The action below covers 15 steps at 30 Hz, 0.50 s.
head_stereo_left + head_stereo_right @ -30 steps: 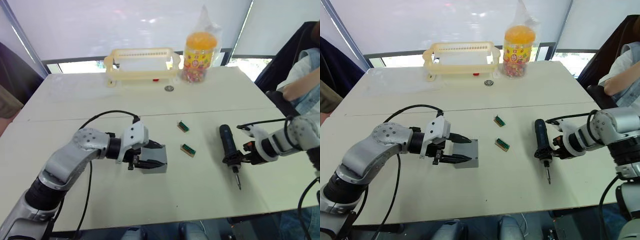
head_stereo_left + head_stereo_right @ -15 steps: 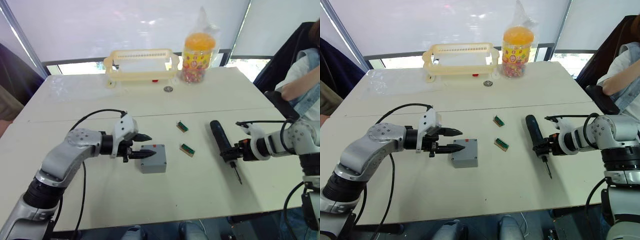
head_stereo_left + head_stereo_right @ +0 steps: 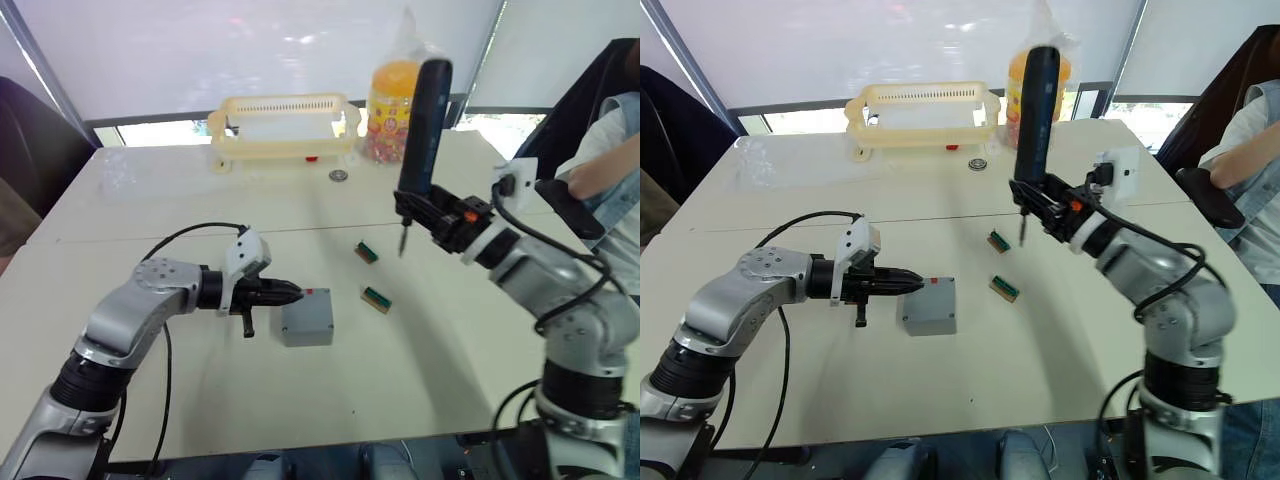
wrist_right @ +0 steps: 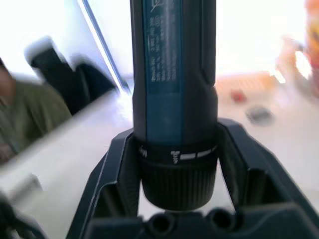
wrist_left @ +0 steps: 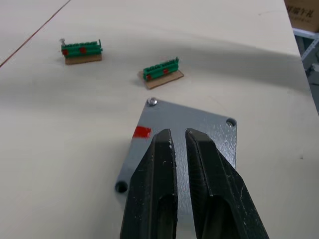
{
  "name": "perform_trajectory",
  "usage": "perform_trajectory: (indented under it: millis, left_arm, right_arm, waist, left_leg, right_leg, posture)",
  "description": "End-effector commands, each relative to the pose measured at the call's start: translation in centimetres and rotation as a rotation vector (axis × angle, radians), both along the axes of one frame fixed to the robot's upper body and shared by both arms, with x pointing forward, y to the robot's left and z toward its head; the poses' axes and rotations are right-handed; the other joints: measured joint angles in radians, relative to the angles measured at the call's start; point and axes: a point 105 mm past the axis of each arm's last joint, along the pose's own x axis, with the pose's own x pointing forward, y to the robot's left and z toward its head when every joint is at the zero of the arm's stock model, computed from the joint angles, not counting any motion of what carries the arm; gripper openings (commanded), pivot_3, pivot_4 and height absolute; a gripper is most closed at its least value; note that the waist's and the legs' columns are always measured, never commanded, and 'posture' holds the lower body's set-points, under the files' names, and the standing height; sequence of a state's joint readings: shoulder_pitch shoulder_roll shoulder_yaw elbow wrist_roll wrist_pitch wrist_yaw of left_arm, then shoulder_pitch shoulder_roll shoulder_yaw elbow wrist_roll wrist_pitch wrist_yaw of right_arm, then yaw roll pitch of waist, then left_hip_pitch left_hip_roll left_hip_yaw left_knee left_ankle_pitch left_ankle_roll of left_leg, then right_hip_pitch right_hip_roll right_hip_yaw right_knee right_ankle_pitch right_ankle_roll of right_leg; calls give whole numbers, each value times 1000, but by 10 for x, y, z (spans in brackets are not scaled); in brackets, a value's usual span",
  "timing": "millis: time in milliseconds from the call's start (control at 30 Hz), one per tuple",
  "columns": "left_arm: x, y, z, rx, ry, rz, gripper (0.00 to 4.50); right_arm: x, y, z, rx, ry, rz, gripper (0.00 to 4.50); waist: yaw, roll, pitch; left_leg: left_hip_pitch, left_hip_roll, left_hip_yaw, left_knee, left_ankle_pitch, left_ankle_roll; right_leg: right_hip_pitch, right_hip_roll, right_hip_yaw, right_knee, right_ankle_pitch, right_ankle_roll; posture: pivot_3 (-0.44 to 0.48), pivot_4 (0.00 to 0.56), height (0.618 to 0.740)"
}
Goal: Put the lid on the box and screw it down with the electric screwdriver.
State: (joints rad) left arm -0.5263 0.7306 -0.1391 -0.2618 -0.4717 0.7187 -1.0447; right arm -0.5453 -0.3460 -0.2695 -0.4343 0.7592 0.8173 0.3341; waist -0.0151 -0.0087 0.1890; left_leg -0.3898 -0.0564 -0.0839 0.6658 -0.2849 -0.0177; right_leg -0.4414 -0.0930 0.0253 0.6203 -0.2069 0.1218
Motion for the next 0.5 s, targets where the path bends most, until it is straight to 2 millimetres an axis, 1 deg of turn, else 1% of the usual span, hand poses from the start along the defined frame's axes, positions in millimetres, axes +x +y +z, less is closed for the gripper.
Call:
perform_trajectory:
  millis: [33,167,267,333,500]
  left_arm:
    - [-9,0,7,32,-32,-29,412]
    - [-8,-4,2,33,-28,-23,412]
    - [-5,-10,-9,76,-46,-37,412]
    - [-4,-12,-13,90,-51,-39,412]
    - [-3,-9,-33,177,-61,-55,412]
  right_arm:
    - [-16,30,8,34,-146,50,1789]
    - [-18,46,1,93,-175,77,1789]
    - [-19,59,-14,70,-168,104,1789]
    - [-19,64,-21,59,-168,112,1789]
    - [-18,75,-34,18,-178,122,1789]
  waist:
    - [0,0,0]
    - [0,0,0]
    - [2,0,0]
    - [-1,0,0]
    - [-4,0,0]
  left_leg:
    - [0,0,0,0,0,0]
    - [0,0,0,0,1,-1]
    - [0,-1,-1,0,2,-3]
    - [0,-2,0,0,2,-3]
    - [0,-1,0,-1,2,-3]
  right_leg:
    - [0,0,0,0,0,0]
    - [0,0,0,0,0,0]
    - [0,0,0,0,0,0]
    - [0,0,0,0,0,0]
    - [-1,2,0,1,0,-1]
  posture:
    - [0,150,740]
    - [0,150,740]
    - [0,150,740]
    - [0,150,740]
    - [0,150,740]
